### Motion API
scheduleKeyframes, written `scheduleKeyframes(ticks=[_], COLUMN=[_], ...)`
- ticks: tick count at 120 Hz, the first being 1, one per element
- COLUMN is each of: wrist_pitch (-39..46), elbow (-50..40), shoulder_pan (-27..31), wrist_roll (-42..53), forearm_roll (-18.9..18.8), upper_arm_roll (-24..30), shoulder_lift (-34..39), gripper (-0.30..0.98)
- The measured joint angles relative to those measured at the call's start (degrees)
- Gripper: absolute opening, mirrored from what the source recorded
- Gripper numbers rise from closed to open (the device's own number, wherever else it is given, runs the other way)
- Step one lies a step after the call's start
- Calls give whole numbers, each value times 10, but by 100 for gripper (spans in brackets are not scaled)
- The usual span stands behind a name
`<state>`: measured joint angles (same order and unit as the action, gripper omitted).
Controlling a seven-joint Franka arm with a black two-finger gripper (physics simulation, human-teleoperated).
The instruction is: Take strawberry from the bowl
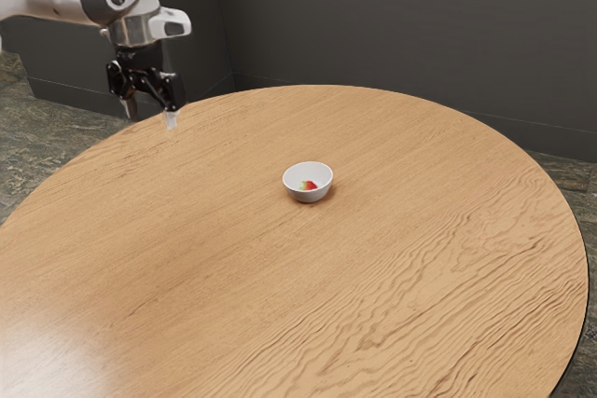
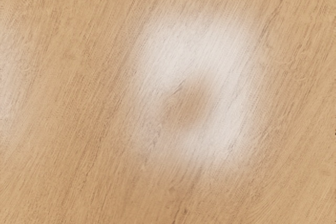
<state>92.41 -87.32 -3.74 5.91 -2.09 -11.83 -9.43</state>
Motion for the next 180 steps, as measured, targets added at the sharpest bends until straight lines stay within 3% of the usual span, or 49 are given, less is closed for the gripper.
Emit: scheduleKeyframes(ticks=[32,60,79,108,139,180], wrist_pitch=[45,48,38,74,67,64], elbow=[61,313,423,415,597,638], shoulder_pan=[-9,-15,35,36,39,38], wrist_roll=[-1,0,42,161,274,382], forearm_roll=[21,32,-3,-21,-25,-27], upper_arm_roll=[-2,54,142,167,180,182], shoulder_lift=[-26,-238,-363,-386,-537,-597], gripper=[67,66,66,66,65,61])
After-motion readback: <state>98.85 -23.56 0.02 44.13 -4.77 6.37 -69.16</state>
